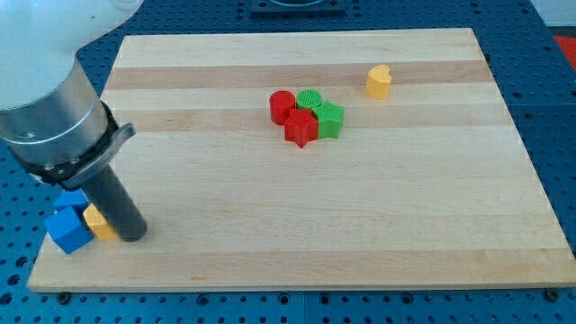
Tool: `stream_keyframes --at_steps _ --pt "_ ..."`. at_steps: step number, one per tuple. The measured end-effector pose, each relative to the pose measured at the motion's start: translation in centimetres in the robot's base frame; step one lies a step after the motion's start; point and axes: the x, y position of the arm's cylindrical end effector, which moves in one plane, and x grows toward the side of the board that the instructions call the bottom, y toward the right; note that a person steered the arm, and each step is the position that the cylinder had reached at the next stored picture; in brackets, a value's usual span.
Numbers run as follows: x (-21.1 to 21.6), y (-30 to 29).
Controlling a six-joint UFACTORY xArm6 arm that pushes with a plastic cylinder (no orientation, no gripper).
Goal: Slide the yellow heart to the left side of the red circle
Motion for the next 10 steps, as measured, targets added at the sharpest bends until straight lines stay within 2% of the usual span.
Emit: stream_keyframes --at_steps 3,4,5,6,8,10 --pt "-10.4 31.5" --pt "-17.2 36.9" --pt "-22.8 39.8" --pt "-23.5 38.6" --pt "-24.0 27.1" --pt "-23.9 20.1"
